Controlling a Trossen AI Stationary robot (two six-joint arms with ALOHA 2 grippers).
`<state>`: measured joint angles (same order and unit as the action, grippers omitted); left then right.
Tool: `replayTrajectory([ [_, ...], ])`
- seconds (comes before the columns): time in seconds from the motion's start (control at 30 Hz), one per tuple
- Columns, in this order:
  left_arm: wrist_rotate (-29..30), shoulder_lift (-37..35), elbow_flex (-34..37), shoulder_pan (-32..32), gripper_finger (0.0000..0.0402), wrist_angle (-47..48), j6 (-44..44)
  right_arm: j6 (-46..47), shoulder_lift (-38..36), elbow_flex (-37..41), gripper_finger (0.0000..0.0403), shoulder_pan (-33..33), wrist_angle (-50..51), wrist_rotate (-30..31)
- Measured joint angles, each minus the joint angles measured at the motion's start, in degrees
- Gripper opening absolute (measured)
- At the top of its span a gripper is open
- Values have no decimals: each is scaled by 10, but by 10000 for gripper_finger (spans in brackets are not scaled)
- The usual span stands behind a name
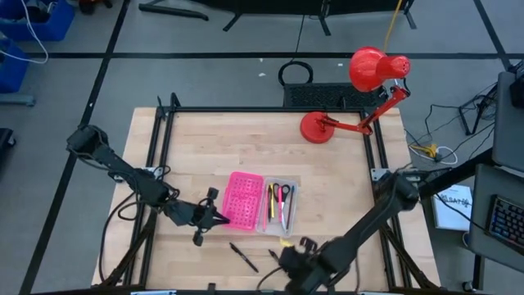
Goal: Pick & place school supplies into a supply box
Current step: Put the right black pen into the pink box
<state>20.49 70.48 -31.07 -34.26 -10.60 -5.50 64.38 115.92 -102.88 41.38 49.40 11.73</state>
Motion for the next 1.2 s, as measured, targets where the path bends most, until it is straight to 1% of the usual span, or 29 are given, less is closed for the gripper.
replayTrajectory([
  [0.07, -10, 0, 0, 0, 25, 8, 11, 17, 40, -41, 0, -3, 2, -17],
  [0.13, -9, 0, 0, -3, 26, 14, 19, 24, 70, -63, 0, -9, 2, -46],
  [0.23, -10, 0, 0, -8, 26, 19, 22, 24, 95, -68, 3, -16, -20, -59],
  [0.3, -10, 0, 0, -10, 26, 20, 16, 29, 100, -69, 13, -21, -18, -60],
  [0.4, -10, 0, 0, -11, 26, 23, 7, 48, 104, -70, 44, -27, 12, -60],
  [0.5, -10, 0, 0, -11, 26, 23, 0, 73, 105, -70, 91, -32, 36, -60],
  [0.63, -10, 0, 0, -11, 26, 24, 0, 92, 104, -70, 153, -34, 36, -60],
  [0.7, -10, 0, 0, -11, 26, 26, 0, 101, 104, -68, 171, -34, 36, -60],
  [0.77, -10, 0, 0, -11, 26, 28, 1, 113, 103, -61, 178, -34, 32, -60],
  [0.87, -10, 0, 0, -11, 26, 33, 6, 115, 104, -44, 177, -34, 20, -60],
  [1.13, -10, 0, 0, -11, 26, 35, 13, 129, 104, 29, 169, -34, -68, -61],
  [1.2, -10, 0, 0, -11, 26, 35, 15, 130, 104, 48, 169, -34, -82, -73],
])
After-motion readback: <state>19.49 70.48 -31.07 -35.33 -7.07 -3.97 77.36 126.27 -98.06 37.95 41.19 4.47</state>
